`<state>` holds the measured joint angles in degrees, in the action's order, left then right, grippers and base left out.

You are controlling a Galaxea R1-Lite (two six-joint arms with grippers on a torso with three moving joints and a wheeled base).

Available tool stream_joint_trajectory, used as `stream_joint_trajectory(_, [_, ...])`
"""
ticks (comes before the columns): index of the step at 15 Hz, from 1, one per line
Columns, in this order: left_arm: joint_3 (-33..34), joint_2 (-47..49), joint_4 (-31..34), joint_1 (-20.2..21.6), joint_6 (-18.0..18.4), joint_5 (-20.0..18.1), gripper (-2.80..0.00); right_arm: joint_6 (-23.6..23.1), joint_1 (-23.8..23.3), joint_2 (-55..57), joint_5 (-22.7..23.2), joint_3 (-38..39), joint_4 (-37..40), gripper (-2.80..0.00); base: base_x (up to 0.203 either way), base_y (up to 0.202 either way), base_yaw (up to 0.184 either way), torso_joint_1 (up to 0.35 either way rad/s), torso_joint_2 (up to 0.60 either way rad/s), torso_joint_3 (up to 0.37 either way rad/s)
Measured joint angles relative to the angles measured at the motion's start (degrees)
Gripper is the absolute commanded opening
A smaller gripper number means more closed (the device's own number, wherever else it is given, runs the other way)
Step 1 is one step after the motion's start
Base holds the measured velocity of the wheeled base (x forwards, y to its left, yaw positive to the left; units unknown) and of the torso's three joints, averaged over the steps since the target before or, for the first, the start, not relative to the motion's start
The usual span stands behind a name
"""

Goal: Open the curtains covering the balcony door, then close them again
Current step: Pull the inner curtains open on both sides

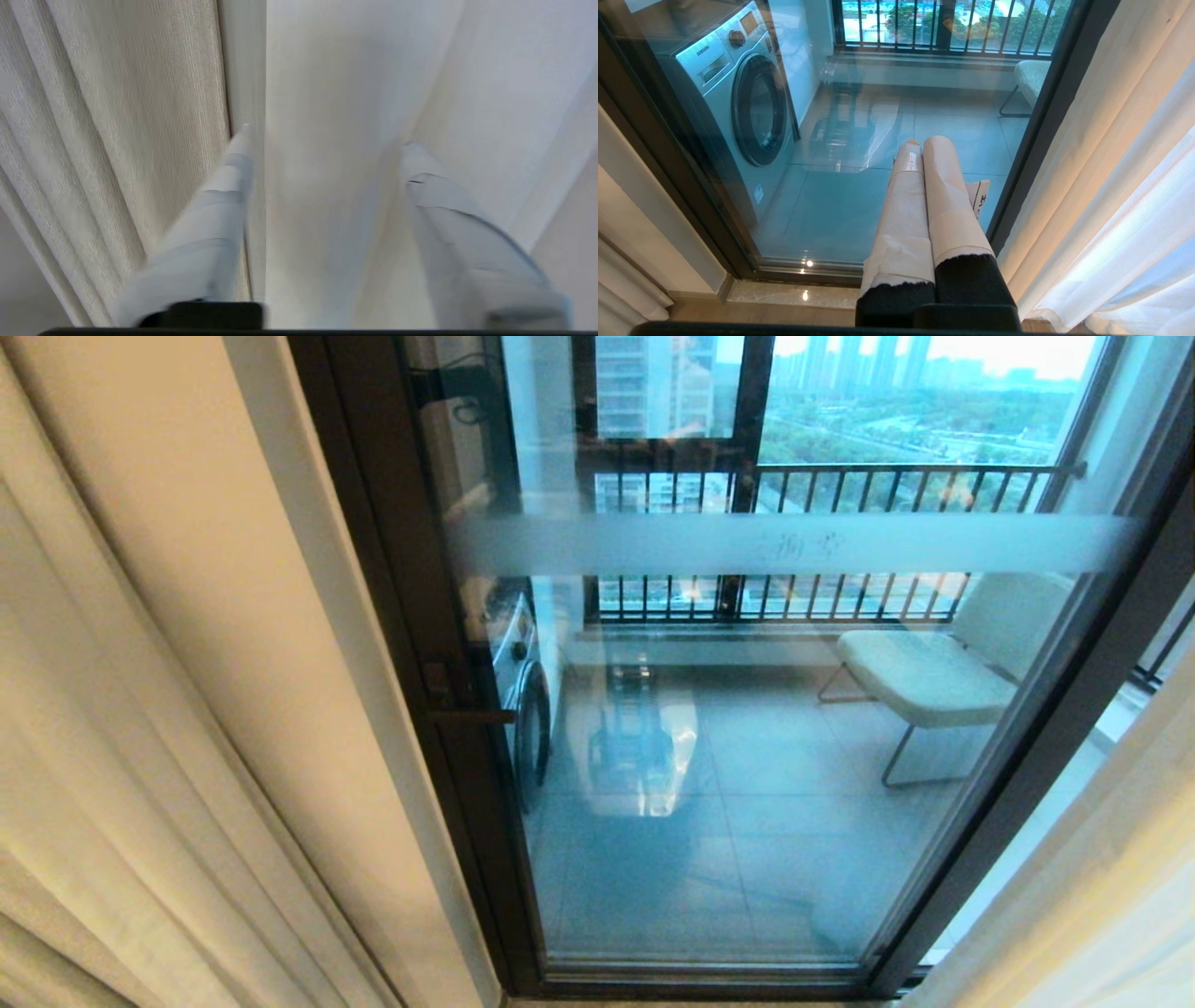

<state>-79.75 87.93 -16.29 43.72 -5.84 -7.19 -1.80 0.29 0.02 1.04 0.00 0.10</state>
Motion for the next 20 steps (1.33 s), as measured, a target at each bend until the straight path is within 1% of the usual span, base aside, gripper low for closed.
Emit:
stream_joint_trajectory(4, [7.17, -4.18, 0.06, -0.62, -0.06, -0.14, 0.0, -0.02, 0.01, 0.0, 0.0, 0.0, -0.01, -2.8, 0.0, 0.0, 0.0, 0.0, 0.0, 0.0])
stream_joint_trajectory(9, [18.29, -11.77, -0.04, -3.05, -0.06, -0.03, 0.0, -0.02, 0.01, 0.0, -0.01, 0.0, -0.01, -2.8, 0.0, 0.0, 0.0, 0.0, 0.0, 0.0])
stream_joint_trajectory(10, [20.28, -13.27, -0.05, -3.63, -0.05, 0.12, -2.8, -0.02, 0.01, 0.0, 0.0, 0.0, -0.02, -2.8, 0.0, 0.0, 0.0, 0.0, 0.0, 0.0])
stream_joint_trajectory(16, [30.46, -21.7, 0.15, -5.49, -0.02, 0.05, -2.8, 0.01, 0.01, 0.0, -0.02, 0.0, 0.0, -2.8, 0.0, 0.0, 0.0, 0.0, 0.0, 0.0])
stream_joint_trajectory(20, [36.39, -26.55, 0.28, -10.71, 0.0, 0.45, -2.8, -0.02, 0.04, 0.0, -0.02, 0.0, -0.02, -2.8, 0.0, 0.0, 0.0, 0.0, 0.0, 0.0])
